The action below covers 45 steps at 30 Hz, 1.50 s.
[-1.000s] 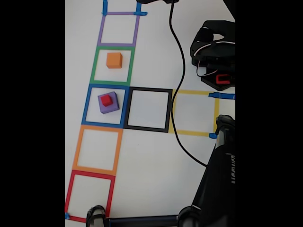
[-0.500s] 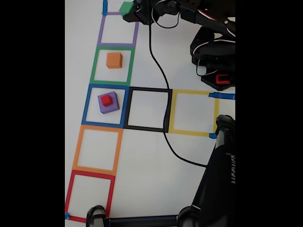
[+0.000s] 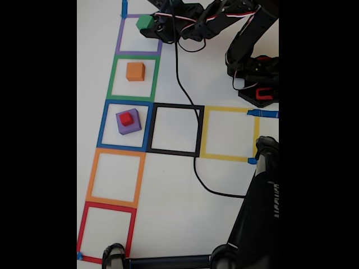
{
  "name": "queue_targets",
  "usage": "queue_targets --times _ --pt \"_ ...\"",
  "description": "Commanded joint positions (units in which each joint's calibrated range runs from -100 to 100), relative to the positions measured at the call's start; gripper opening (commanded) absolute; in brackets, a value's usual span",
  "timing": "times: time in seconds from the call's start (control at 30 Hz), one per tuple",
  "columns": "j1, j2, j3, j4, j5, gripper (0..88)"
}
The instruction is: Tower of hanoi
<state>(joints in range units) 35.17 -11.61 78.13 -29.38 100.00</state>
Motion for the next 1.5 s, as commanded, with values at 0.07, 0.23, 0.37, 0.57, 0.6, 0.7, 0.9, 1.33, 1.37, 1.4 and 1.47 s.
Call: queue_targets --times 0.07,0.23,0.37,0.57,0.6,0.7,0.9,1.33,1.37,1.4,1.47 --pt "0.31 8.50 -4.50 -8.35 0.00 0.1" --pt "-0.27 13.34 -5.40 -11.35 0.00 0.1" --pt "-0.84 16.90 -7.31 -12.32 0.00 0.1" --pt "-1.61 20.85 -9.22 -14.18 0.00 0.1" --pt "-1.61 21.26 -9.40 -14.26 0.00 0.1" --pt "-1.99 21.74 -9.40 -14.34 0.00 0.1" --pt "-2.66 23.84 -9.13 -16.77 0.00 0.1" --pt "-2.18 26.26 -8.68 -18.71 0.00 8.0" --pt "-2.09 26.34 -8.68 -18.79 0.00 8.6" --pt "-1.90 26.42 -8.77 -18.79 0.00 9.4" --pt "-1.61 26.67 -8.77 -18.79 0.00 11.2"
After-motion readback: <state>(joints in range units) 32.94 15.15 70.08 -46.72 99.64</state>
